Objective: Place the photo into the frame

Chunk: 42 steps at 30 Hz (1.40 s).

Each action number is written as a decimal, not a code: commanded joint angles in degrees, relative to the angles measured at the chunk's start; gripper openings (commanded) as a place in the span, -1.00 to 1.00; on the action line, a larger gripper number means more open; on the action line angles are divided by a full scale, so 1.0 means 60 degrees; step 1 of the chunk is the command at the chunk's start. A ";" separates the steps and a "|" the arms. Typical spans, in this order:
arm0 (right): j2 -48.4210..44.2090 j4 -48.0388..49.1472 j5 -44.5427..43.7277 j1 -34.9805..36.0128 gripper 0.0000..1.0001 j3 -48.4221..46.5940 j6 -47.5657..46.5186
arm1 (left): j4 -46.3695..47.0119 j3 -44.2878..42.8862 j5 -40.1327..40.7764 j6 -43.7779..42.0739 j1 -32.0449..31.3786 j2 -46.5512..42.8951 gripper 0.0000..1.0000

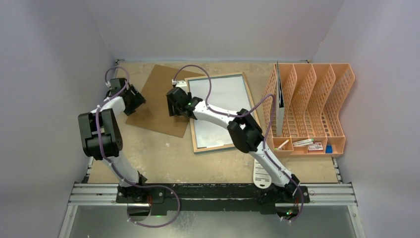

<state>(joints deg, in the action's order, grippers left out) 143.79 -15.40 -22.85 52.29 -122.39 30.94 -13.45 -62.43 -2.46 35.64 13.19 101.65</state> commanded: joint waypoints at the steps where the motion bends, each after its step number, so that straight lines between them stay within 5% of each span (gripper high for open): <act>1: -0.1142 -0.0844 0.1146 -0.0058 0.44 0.0285 0.1158 | 0.0749 -0.1025 0.0341 -0.2163 0.0079 0.0347 0.37; 10: -0.1512 -0.2126 0.0981 0.0126 0.41 0.0765 0.2960 | 0.0362 -0.2142 0.0582 -0.4068 0.0120 0.1728 0.52; 29: -0.0854 -0.3574 0.1017 0.0718 0.43 0.0812 0.4921 | -0.0794 -0.2236 -0.0882 -0.3441 0.0315 0.2072 0.45; 42: -0.1277 0.0350 0.3363 0.0192 0.42 0.3125 0.2692 | -0.1783 -0.1318 -0.1466 -0.2452 0.0859 0.1746 0.15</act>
<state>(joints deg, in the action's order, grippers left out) 134.69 -25.08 -8.21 54.04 -110.93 53.87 -15.51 -75.13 -9.54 17.93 17.39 113.62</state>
